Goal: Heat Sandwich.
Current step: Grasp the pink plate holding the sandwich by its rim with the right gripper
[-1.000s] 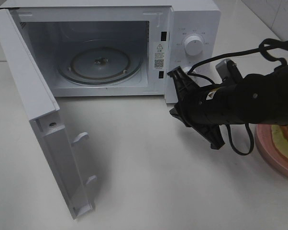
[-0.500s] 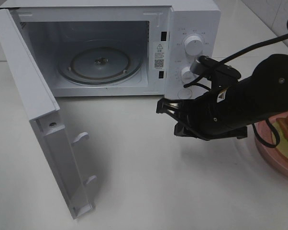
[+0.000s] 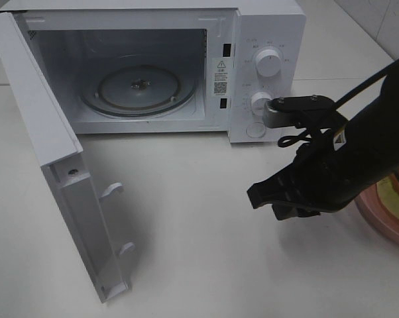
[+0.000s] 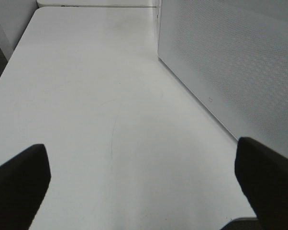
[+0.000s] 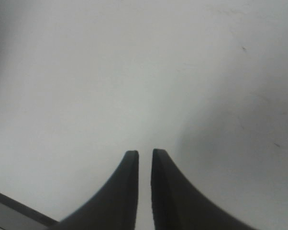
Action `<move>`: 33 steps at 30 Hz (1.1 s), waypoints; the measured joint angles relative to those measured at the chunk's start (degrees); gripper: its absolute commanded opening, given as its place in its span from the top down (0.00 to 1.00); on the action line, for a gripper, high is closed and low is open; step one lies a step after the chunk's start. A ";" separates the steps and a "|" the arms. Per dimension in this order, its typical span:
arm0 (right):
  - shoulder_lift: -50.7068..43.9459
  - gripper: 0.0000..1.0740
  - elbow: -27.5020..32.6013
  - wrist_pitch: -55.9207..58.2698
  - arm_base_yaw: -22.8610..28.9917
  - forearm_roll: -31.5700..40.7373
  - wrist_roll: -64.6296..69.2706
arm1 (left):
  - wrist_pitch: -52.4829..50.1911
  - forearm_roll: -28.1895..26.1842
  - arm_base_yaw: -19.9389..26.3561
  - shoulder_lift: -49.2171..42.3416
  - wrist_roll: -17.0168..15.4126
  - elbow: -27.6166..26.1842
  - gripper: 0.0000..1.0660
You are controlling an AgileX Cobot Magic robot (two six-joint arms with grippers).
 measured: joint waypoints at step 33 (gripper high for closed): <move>-7.91 0.16 0.00 11.29 -16.10 -10.20 -3.55 | 0.00 0.00 0.00 0.00 0.00 0.00 0.06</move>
